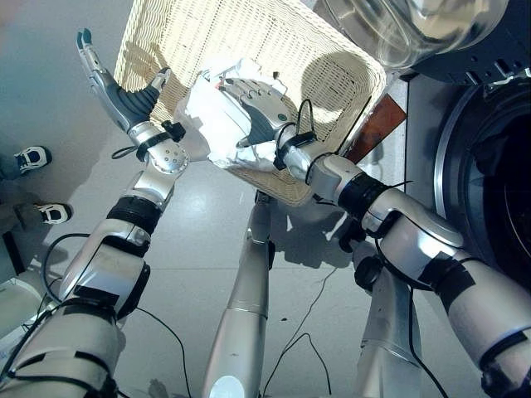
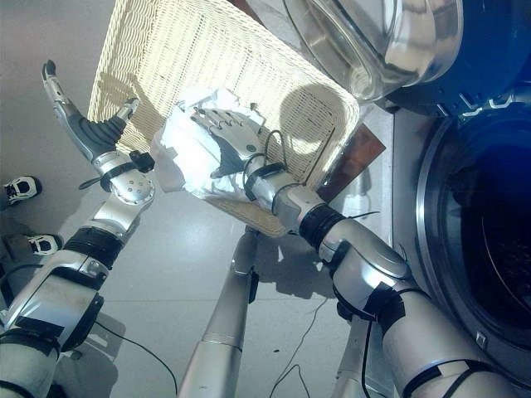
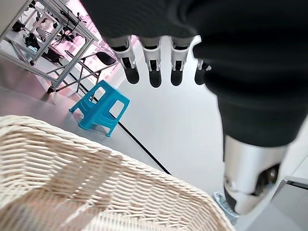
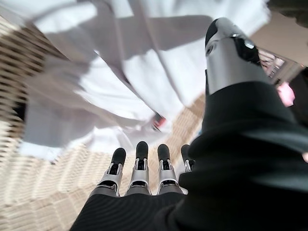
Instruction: Put the clothes into the washing machine.
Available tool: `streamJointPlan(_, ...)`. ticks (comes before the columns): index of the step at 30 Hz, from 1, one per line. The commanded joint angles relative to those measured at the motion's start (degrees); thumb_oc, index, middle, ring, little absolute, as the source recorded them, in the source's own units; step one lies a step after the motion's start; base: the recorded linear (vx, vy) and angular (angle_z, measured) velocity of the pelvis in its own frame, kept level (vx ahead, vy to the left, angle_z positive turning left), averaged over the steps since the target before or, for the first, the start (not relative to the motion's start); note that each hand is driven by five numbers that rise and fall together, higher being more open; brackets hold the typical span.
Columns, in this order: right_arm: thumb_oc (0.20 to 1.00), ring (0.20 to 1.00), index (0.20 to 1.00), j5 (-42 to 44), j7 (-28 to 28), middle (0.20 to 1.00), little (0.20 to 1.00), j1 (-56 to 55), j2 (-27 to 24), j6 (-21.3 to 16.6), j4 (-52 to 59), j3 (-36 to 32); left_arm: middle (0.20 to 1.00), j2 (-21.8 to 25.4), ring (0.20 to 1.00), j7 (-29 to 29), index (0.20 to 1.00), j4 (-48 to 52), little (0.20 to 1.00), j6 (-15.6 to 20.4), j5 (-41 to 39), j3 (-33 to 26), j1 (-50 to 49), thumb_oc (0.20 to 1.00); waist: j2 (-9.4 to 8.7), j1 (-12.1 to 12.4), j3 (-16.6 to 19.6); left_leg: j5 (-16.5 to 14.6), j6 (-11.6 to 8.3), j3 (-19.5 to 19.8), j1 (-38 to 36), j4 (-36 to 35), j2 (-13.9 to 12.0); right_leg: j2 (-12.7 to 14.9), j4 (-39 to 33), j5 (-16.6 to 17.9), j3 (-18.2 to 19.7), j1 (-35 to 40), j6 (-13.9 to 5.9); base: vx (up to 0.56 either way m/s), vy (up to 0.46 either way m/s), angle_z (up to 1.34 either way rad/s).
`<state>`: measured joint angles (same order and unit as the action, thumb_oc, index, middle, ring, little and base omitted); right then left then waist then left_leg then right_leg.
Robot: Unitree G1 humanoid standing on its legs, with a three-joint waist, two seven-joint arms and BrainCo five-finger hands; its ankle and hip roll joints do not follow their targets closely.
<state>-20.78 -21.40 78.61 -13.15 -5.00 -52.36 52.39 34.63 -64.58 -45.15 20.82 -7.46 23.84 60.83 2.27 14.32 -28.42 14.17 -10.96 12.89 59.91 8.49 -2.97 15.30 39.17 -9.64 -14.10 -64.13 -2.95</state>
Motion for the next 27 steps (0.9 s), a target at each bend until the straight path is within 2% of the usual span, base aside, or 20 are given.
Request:
streamJointPlan(1,1.0,1.0,1.0,0.42,1.92,1.0,1.0,3.17,3.12,0.12,-2.81,-0.56,1.0,-1.55,1.0,-2.22,1.0,1.8,1.0,3.96,2.75,-0.93,1.68,1.0,4.61,2.0,-1.38,-2.34,6.92,-1.19,2.16,5.36,4.33,-0.99,-17.24,16.68,-1.98,3.61,-3.96,0.02,0.034,0.0)
streamJointPlan(5,1.0,1.0,1.0,-0.92,3.37,1.0,1.0,2.91,3.56,3.98,-6.2,-0.51,1.0,-2.11,1.0,-1.72,1.0,3.97,1.0,5.68,3.8,-0.84,1.36,1.0,4.83,2.69,-1.38,-2.31,7.01,-0.82,2.2,5.14,4.38,-0.61,-16.99,16.63,-2.37,3.74,-4.21,0.02,0.027,0.03)
streamJointPlan(10,1.0,1.0,1.0,-1.16,3.21,1.0,1.0,2.95,3.0,6.69,-9.57,-1.01,1.0,-2.87,1.0,-1.62,1.0,7.03,1.0,7.35,5.66,-0.89,0.77,1.0,5.18,3.61,-1.38,-2.24,7.11,-0.02,2.56,4.7,4.61,-0.18,-16.94,16.78,-2.94,3.5,-4.61,0.02,0.027,0.09)
streamJointPlan(18,1.0,1.0,1.0,-2.34,4.18,1.0,1.0,3.11,2.81,4.72,-10.28,-1.6,1.0,-3.61,1.0,-2.19,1.0,12.78,1.0,8.81,8.37,-1.01,-1.7,1.0,5.93,4.95,-1.38,-2.06,7.14,0.91,3.82,4.53,5.0,0.58,-16.42,16.84,-3.7,2.51,-5.2,0.02,0.023,0.06)
streamJointPlan(27,1.0,1.0,1.0,-3.89,4.19,1.0,1.0,3.32,3.43,4.92,-10.83,-1.73,1.0,-3.72,1.0,-1.58,1.0,16.94,1.0,11.43,9.64,-1.47,-3.74,1.0,6.75,6.29,-1.38,-1.76,7.06,1.9,4.19,3.9,5.34,1.21,-16.16,16.66,-4.19,2.18,-5.76,0.0,0.003,0.0)
